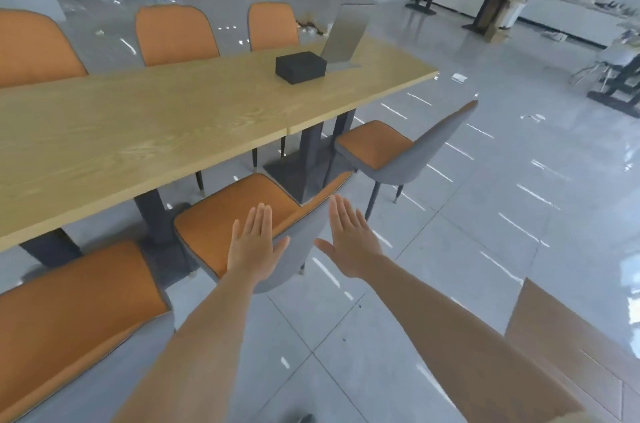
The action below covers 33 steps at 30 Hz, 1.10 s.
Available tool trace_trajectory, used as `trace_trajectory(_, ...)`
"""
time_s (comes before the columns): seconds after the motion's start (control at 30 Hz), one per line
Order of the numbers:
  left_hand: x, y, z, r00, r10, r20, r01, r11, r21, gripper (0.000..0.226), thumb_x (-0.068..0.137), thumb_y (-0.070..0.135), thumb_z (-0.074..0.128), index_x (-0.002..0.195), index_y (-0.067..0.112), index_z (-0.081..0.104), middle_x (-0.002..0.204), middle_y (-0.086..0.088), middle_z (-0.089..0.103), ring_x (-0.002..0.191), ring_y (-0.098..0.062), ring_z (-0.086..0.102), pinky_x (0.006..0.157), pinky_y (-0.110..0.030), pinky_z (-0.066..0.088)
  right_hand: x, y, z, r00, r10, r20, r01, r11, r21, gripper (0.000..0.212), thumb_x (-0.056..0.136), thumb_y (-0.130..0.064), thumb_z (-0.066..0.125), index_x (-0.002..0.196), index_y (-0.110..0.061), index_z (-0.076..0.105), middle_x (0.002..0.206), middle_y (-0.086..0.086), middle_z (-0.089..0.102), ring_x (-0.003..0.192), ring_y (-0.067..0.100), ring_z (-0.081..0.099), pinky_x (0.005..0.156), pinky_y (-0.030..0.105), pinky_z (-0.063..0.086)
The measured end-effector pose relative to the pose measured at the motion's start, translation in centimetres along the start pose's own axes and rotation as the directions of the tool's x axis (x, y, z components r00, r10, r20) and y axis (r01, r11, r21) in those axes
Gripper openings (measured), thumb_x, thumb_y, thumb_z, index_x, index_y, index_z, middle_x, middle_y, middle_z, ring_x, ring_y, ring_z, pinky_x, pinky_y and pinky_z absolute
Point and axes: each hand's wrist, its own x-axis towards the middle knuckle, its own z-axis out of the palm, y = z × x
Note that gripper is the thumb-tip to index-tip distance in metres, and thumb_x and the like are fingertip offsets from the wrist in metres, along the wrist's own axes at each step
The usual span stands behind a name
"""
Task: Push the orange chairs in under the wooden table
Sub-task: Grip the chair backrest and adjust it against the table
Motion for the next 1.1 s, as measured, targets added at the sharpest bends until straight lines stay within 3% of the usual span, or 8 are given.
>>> trace_trajectory(0.27,6.9,4.7,2.5,0.986,-0.107,0.128,0.107,0.994,0.006,0.099,0.085,0.062,0.045,0.145,0.013,-0.017,0.158,-0.006,-0.011,0.146,-0.021,-0.006,0.119,-0.042,0.003,9.4,8.0,0.0,0.983,-0.166,0.077,0.167,0.986,-0.008,0.088,0.093,-0.047,0.04,0.141,-0.005,-0.021,0.154,0.011,-0.02,0.143,0.025,-0.016,0.117,0.036,-0.004)
trace_trajectory(0.43,9.2,6.1,3.4,0.955,-0.283,0.087,0.288,0.957,-0.045,0.092,0.084,0.046,0.059,0.148,0.015,0.001,0.157,-0.004,0.019,0.141,-0.022,0.027,0.109,-0.036,0.033,15.4,10.9,1.4,0.941,-0.311,0.131,0.316,0.948,-0.024,0.096,0.09,-0.04,0.052,0.141,-0.003,-0.02,0.155,0.013,-0.018,0.143,0.027,-0.014,0.117,0.037,-0.003)
trace_trajectory(0.57,10.1,7.0,2.9,0.892,-0.421,0.168,0.429,0.903,-0.014,0.079,0.084,0.043,0.058,0.147,0.024,0.014,0.142,0.003,0.045,0.117,-0.027,0.053,0.081,-0.035,0.049,20.1,12.7,2.3,0.871,-0.452,0.191,0.467,0.883,-0.04,0.102,0.086,-0.037,0.06,0.142,-0.003,-0.017,0.156,0.014,-0.013,0.144,0.028,-0.008,0.118,0.039,0.001)
trace_trajectory(0.73,10.1,8.1,2.5,0.822,-0.536,0.194,0.548,0.837,-0.01,0.066,0.083,0.037,0.06,0.141,0.029,0.029,0.13,0.001,0.055,0.114,-0.026,0.054,0.084,-0.036,0.048,22.4,14.2,3.0,0.731,-0.652,0.2,0.673,0.737,-0.058,0.095,0.084,-0.026,0.064,0.145,-0.008,-0.006,0.156,0.012,0.007,0.144,0.027,0.011,0.116,0.037,0.016)
trace_trajectory(0.8,10.0,8.4,2.5,0.813,-0.557,0.171,0.569,0.821,-0.03,0.064,0.082,0.036,0.061,0.139,0.03,0.032,0.129,0.002,0.055,0.115,-0.025,0.053,0.083,-0.034,0.047,23.4,14.6,2.7,0.717,-0.671,0.188,0.688,0.724,-0.037,0.07,0.081,-0.018,0.065,0.138,-0.013,0.025,0.133,0.01,0.046,0.124,0.03,0.043,0.087,0.034,0.046)
trace_trajectory(0.87,9.9,8.6,2.6,0.809,-0.568,0.154,0.579,0.814,-0.044,0.064,0.082,0.036,0.061,0.139,0.03,0.033,0.13,0.003,0.054,0.116,-0.024,0.052,0.084,-0.034,0.046,23.6,14.4,2.1,0.708,-0.675,0.206,0.698,0.713,-0.06,0.025,0.081,-0.013,0.059,0.101,-0.014,0.044,0.086,0.004,0.055,0.091,0.028,0.057,0.052,0.028,0.035)
trace_trajectory(0.97,9.9,8.6,2.8,0.813,-0.569,0.128,0.578,0.814,-0.056,0.062,0.083,0.037,0.062,0.139,0.03,0.035,0.124,0.0,0.058,0.112,-0.025,0.054,0.086,-0.035,0.045,23.8,14.2,2.1,0.675,-0.685,0.272,0.731,0.671,-0.125,0.018,0.085,-0.018,0.057,0.084,-0.013,0.04,0.082,0.005,0.058,0.083,0.027,0.058,0.053,0.029,0.031)
trace_trajectory(1.1,10.2,9.0,3.2,0.813,-0.57,0.115,0.577,0.815,-0.04,0.06,0.084,0.038,0.06,0.138,0.031,0.035,0.118,-0.002,0.06,0.108,-0.027,0.056,0.083,-0.035,0.046,24.0,14.7,1.9,0.659,-0.698,0.279,0.748,0.644,-0.157,0.031,0.088,-0.021,0.057,0.07,-0.013,0.033,0.06,-0.001,0.036,0.071,0.025,0.048,0.045,0.026,0.024)
